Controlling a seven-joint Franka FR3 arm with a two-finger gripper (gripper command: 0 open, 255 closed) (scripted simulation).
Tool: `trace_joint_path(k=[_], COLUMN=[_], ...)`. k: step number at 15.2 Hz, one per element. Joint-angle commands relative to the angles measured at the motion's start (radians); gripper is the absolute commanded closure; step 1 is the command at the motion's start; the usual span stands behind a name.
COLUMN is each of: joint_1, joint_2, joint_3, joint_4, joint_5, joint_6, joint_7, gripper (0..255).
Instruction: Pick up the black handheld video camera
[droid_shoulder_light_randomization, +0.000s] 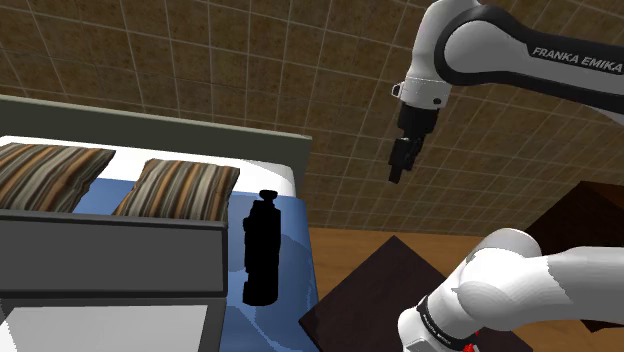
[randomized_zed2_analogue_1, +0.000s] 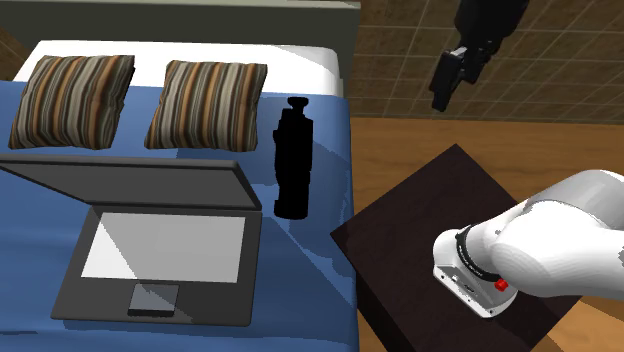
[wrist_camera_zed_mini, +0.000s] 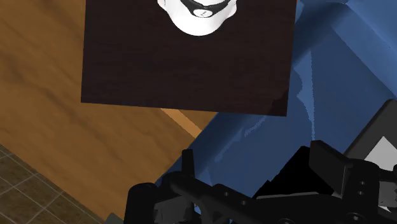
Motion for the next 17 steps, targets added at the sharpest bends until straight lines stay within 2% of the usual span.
trace_joint_path(k=[1,9,13,17], joint_1=[0.0,0.001,-0.005,-0.024], joint_2=[0.0,0.067,0.156,0.279], joint_3=[0.0,0.185,0.281,0.374], joint_4=[0.0,-0.121,-0.137,-0.123], joint_5=[0.0,0.128,0.17,0.181], joint_6=[0.0,0.263,0.407,0.553], joint_7=[0.0,0.313,0.466,0.625], gripper=[0,0,0,0])
